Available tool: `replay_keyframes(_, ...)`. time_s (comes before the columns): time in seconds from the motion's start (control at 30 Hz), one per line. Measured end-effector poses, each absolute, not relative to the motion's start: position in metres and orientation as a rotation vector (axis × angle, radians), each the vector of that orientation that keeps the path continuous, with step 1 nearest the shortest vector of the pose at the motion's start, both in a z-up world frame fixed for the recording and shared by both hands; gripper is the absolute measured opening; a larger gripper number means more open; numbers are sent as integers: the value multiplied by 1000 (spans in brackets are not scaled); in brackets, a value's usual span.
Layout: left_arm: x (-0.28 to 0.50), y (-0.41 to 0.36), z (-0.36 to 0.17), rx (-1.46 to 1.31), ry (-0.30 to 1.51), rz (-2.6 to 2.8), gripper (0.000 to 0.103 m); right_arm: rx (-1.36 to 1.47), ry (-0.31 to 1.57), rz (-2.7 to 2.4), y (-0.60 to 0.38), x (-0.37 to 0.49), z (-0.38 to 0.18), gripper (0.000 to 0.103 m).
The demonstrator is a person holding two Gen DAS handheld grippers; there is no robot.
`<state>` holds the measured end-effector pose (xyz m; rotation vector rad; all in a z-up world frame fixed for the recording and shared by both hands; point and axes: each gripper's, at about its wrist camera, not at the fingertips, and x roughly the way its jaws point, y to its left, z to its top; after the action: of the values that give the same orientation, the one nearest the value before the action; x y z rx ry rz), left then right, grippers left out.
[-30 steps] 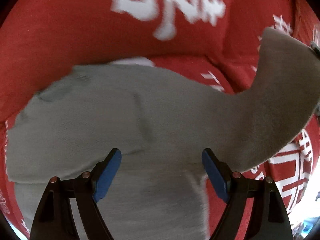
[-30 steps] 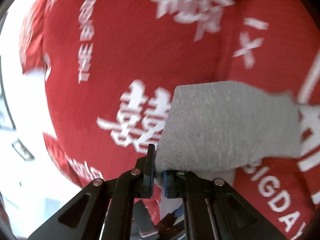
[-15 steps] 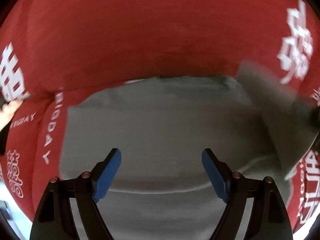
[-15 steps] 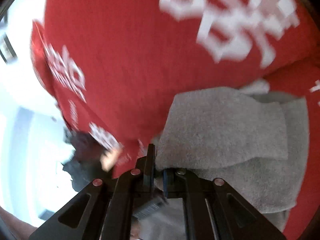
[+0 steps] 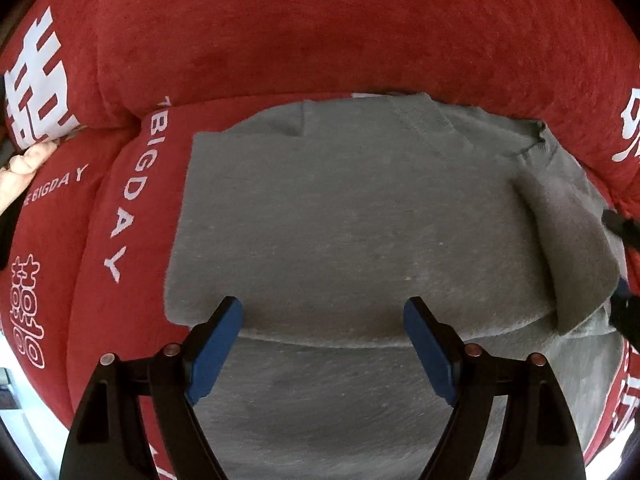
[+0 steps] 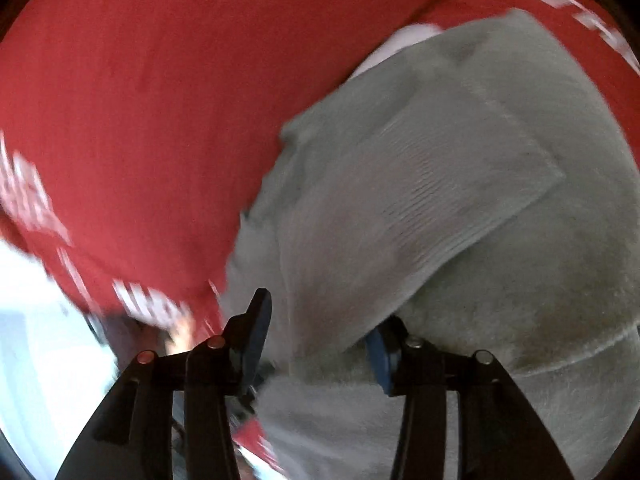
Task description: Fold small clothes
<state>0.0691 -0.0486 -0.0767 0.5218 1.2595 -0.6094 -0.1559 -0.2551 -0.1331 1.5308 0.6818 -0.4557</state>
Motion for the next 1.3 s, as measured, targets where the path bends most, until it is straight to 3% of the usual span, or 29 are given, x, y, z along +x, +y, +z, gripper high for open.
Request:
replay_keyframes(0.1,81,-41,-77,501,1276,-640,84,1550,623,-502,-262,-156,-132,15)
replay_keyframes(0.23,99,-29,-75,357,1348,-758,84,1368,622,-382,-255,-118,-100,13)
replay_keyframes(0.47,129,4,-78,107,1466,-870,84,1006,940,-142,-182,-14,-93,13)
replay_keyframes(0.57,135,10,-80,43,1493,-870,84,1061,1009,-126,-168,-8,-118,19)
replay_keyframes(0.6,138,11,-83,26,1501,-873,84,1097,1037,-117,-163,-10,-125,31)
replay_keyframes(0.63,140,11,-84,15,1509,-874,84,1139,1065,-107,-161,-11,-134,54)
replay_keyframes(0.67,141,9,-85,7,1514,-877,84,1174,1082,-110,-160,-16,-140,59)
replay_keyframes(1.07,129,-17,-86,16,1522,-871,83,1370,896,-360,-193,-137,-109,59)
replay_keyframes(1.1,128,-18,-83,21,1500,-867,80,1397,876,-406,-200,-155,-109,59)
replay_keyframes(1.17,125,-22,-77,40,1456,-872,49,1459,829,-509,-212,-190,-113,59)
replay_keyframes(1.2,124,-24,-77,49,1456,-876,41,1480,818,-553,-218,-206,-116,59)
replay_keyframes(1.27,123,-29,-81,70,1464,-884,10,1527,790,-631,-228,-230,-123,59)
replay_keyframes(1.3,122,-30,-82,90,1460,-878,9,1554,764,-652,-232,-237,-127,59)
